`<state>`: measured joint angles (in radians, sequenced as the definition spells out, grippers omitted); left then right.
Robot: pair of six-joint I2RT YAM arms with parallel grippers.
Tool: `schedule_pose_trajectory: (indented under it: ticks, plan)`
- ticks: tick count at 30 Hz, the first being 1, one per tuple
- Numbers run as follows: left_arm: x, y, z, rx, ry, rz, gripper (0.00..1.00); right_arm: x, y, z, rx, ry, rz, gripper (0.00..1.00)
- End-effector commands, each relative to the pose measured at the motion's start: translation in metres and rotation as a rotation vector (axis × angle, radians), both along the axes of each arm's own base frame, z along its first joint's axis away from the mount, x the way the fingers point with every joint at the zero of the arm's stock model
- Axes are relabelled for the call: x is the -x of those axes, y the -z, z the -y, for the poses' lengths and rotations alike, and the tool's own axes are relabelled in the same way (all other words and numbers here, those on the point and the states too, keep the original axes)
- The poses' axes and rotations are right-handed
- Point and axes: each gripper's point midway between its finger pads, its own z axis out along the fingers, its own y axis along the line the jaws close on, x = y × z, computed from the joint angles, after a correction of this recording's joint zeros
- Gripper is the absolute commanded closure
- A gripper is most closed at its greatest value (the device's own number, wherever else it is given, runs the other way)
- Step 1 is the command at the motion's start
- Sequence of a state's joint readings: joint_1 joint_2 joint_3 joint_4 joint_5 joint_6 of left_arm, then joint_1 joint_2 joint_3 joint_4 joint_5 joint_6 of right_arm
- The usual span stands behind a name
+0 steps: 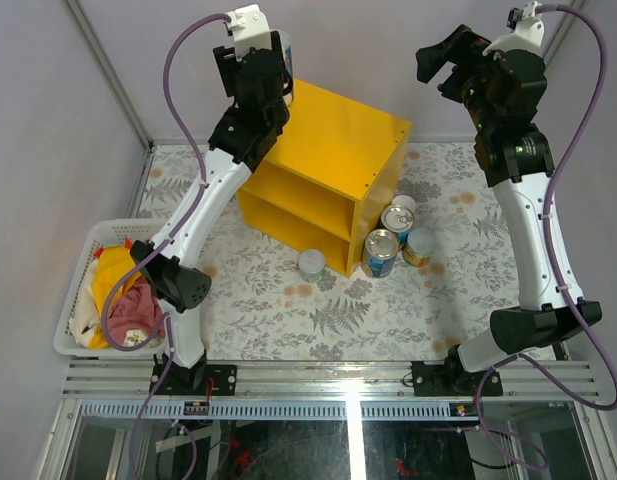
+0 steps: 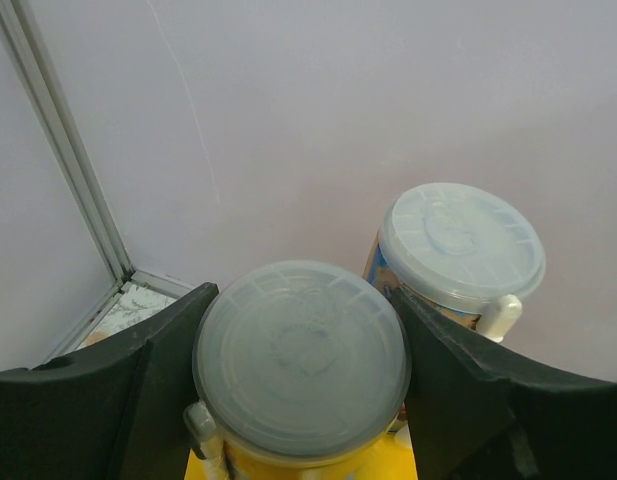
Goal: Place and organize the canned foods onto the counter
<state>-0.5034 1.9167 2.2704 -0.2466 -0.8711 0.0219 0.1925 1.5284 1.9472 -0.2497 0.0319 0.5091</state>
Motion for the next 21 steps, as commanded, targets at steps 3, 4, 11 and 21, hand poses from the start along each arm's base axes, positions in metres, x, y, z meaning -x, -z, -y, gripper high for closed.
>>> schedule_pose_trajectory:
  ticks: [3,4,11,21]
  plan:
    - [0.025,-0.041,-0.017,0.056,-0.010,0.087,1.00,0.009,-0.035,-0.009,-0.016,-0.032,0.099,0.02]
    - [0.025,-0.041,-0.017,0.056,-0.013,0.087,1.00,0.009,-0.034,-0.010,-0.017,-0.033,0.099,0.02]
    - [0.029,-0.043,-0.021,0.046,-0.025,0.081,1.00,0.010,-0.035,-0.013,-0.016,-0.041,0.097,0.02]
    - [0.031,-0.034,-0.021,0.053,-0.022,0.061,1.00,0.014,-0.034,-0.015,-0.009,-0.044,0.093,0.02]
